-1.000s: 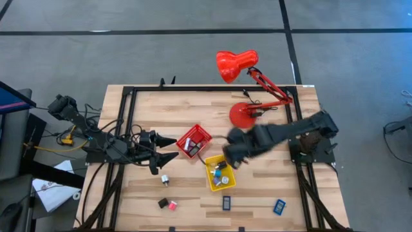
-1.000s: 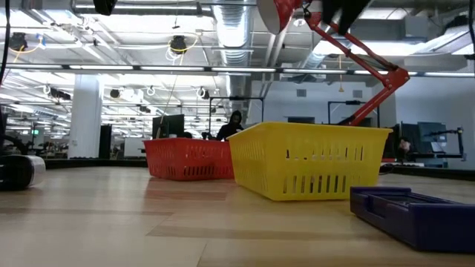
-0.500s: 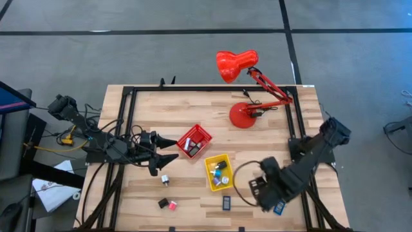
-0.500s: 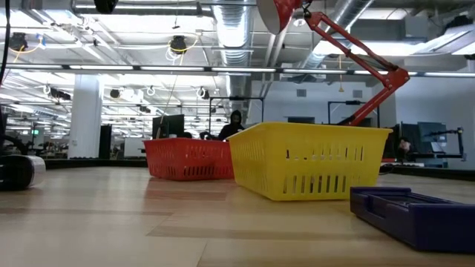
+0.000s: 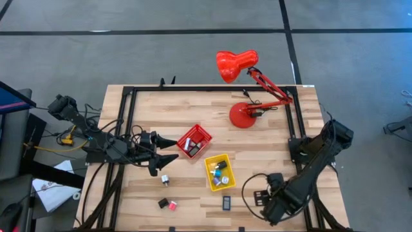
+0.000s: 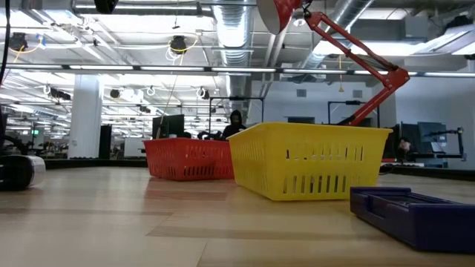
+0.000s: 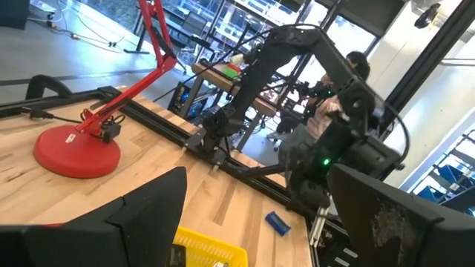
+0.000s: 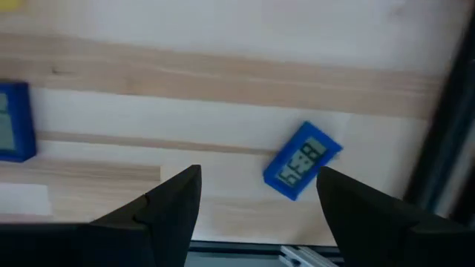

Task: Pick & Place Office items
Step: Put the right blue digital clock into the red basket

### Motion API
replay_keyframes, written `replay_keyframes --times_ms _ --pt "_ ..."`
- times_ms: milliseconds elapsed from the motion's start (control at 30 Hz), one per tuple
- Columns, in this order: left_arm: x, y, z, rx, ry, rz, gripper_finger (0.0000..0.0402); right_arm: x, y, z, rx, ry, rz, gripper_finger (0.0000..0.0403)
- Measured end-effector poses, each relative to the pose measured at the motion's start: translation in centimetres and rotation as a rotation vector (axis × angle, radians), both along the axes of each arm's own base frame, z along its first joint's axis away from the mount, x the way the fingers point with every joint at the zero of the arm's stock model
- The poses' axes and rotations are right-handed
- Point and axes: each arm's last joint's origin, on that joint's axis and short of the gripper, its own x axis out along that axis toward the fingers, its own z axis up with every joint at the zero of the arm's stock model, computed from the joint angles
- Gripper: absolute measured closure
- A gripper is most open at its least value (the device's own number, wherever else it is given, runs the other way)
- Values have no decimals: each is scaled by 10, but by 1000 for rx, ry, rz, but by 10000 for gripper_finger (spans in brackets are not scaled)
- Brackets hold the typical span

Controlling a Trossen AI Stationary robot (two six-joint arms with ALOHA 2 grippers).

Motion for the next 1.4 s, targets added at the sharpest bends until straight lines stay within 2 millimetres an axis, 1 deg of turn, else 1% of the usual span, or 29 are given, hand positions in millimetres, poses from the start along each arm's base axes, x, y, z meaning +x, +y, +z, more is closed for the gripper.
replay_keyframes --times_ms 67,133,233,300,400,467,533,600,667,767,833,900,967,1100,1267,1400 --pt "0 0 0 1 1 0 78 1 0 -11 18 -12 -4 143" --pt "0 0 0 0 0 0 78 -3 -1 -18 12 2 -1 143" --pt "0 0 0 -1 0 0 78 -12 4 -25 7 7 35 143" --pt "0 0 0 0 1 0 78 -20 8 -26 -10 10 113 143" --pt "0 0 0 0 0 1 78 -29 16 -26 -26 -32 343 143" --pt "0 0 0 0 0 1 78 -32 19 -25 -15 -40 483 143" --pt "0 0 0 0 0 0 78 -35 21 -21 9 -67 662 143" --pt "0 0 0 -1 -2 1 78 -39 23 -16 28 -98 887 143" --pt "0 0 0 -2 -2 1 78 -44 24 -12 38 -107 1161 143" --pt "0 0 0 -1 -2 2 78 -52 23 -9 41 -69 1560 143" --pt "0 0 0 -2 -3 3 78 -59 22 -11 18 -35 1769 143" --pt "0 0 1 -5 -7 5 78 -64 19 -18 2 -4 1921 143" --pt "0 0 1 -6 -8 5 78 -70 17 -29 0 32 2019 143" --pt "0 0 3 -19 -27 13 78 -75 15 -45 4 26 2124 143" --pt "0 1 3 -24 -31 46 78 -71 20 -52 -3 -90 2234 143" --pt "0 2 4 -38 -38 49 78 -67 19 -58 -16 -132 2295 143"
